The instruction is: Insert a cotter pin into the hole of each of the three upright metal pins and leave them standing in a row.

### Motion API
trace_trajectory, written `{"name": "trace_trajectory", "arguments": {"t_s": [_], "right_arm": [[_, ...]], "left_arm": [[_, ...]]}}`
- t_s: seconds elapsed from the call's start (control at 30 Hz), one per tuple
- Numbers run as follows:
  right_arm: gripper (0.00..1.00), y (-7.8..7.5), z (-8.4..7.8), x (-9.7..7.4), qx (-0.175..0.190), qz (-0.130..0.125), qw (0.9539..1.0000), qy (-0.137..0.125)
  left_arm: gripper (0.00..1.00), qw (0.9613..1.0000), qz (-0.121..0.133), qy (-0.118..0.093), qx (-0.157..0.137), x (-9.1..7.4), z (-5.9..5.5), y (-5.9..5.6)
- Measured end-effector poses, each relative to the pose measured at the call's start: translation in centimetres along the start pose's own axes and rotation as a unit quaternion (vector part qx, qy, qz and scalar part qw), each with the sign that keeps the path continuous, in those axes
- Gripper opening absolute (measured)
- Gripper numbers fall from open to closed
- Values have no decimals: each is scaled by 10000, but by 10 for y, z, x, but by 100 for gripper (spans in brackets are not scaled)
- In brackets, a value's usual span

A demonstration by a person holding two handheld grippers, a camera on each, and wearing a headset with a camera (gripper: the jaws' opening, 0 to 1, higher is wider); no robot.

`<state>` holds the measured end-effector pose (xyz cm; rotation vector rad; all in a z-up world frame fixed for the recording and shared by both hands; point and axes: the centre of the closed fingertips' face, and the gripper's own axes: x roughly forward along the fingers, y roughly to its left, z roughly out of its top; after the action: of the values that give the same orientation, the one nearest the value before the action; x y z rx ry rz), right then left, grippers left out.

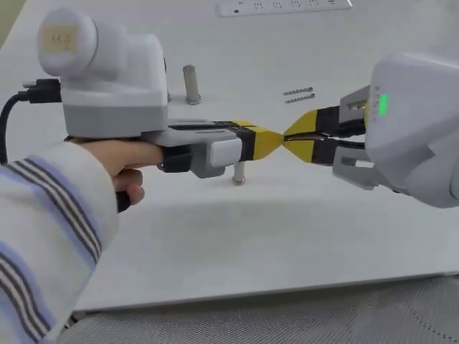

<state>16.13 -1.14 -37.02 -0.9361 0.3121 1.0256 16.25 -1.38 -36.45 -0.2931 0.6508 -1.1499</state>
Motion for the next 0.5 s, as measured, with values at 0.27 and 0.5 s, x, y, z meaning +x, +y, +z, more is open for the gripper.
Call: {"name": "trace_trajectory", "arguments": {"t_s": [0.27, 0.5], "right_arm": [[0, 3, 4, 0, -32, 49, 10000, -12], [0, 7, 4, 0, -36, 99, 9999, -14]], "left_arm": [[0, 9994, -56, -16, -355, -2, -3, 0], [0, 9970, 49, 25, -768, -2, -6, 0]]}}
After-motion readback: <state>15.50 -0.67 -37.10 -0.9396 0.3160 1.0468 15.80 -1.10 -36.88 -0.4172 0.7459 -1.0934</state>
